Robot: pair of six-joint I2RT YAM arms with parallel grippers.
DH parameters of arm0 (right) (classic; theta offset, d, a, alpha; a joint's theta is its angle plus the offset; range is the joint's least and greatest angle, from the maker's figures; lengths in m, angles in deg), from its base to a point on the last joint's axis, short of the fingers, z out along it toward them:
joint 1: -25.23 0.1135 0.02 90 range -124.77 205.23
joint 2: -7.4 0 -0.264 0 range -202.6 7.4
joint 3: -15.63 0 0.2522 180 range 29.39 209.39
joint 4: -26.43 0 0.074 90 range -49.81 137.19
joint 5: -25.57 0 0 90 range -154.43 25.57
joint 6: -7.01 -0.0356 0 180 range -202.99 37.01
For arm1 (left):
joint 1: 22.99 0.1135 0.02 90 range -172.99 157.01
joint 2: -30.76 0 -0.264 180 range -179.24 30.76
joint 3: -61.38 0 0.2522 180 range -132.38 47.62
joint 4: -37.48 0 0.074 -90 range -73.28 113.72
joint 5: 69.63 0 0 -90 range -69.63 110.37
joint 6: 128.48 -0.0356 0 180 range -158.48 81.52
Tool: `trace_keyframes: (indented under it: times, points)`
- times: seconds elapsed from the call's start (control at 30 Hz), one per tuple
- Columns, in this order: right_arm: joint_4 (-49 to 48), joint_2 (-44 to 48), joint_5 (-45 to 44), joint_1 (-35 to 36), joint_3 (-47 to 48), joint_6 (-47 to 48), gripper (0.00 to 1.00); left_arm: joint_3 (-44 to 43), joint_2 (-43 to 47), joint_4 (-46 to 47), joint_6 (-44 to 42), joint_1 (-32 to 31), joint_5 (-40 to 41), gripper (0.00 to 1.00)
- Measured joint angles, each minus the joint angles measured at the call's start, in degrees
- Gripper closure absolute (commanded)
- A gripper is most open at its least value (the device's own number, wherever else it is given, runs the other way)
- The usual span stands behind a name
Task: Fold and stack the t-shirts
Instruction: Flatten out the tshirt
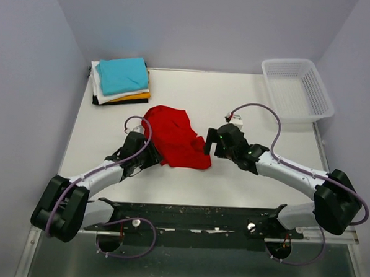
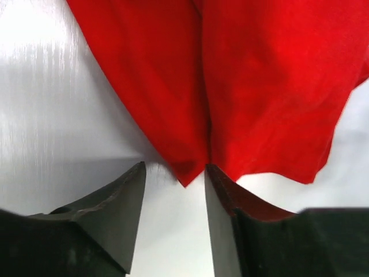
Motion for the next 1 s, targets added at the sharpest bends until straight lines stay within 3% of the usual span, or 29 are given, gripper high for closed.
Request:
trace_keyframes:
  times: [0.03,0.13,0.3,0.53,0.9,0.97,1.0]
  points:
    - [-0.3,0.0,0.4,0.0,-1.0,-0.8,0.0,-0.6,-1.9,0.6,0.1,0.0,0.0,0.65]
    - [-1.3,0.0,1.4,0.0,-2.4,-2.5,0.0,-2.5,-6.3,1.7,0.4,0.2,0.1,0.66]
    - [-3.2,0.0,2.9,0.0,-3.5,-4.5,0.0,-4.1,-10.7,4.6,0.7,0.2,-0.4,1.0]
    - [-6.7,-1.1,9.1,0.0,-7.0,-4.7,0.11,-4.3,-12.0,6.2,0.6,0.5,-3.1,1.0]
    - [-15.0,-15.5,6.4,0.0,-2.9,-3.5,0.19,-0.7,2.1,2.0,1.1,0.5,-0.3,1.0]
    - [-16.7,-17.1,6.1,0.2,-2.0,-3.0,0.25,-0.5,2.8,1.1,1.1,0.5,0.0,1.0]
    - [-17.6,-17.6,6.0,0.3,-1.8,-2.7,0.33,-0.3,3.1,0.5,1.1,0.5,0.2,1.0]
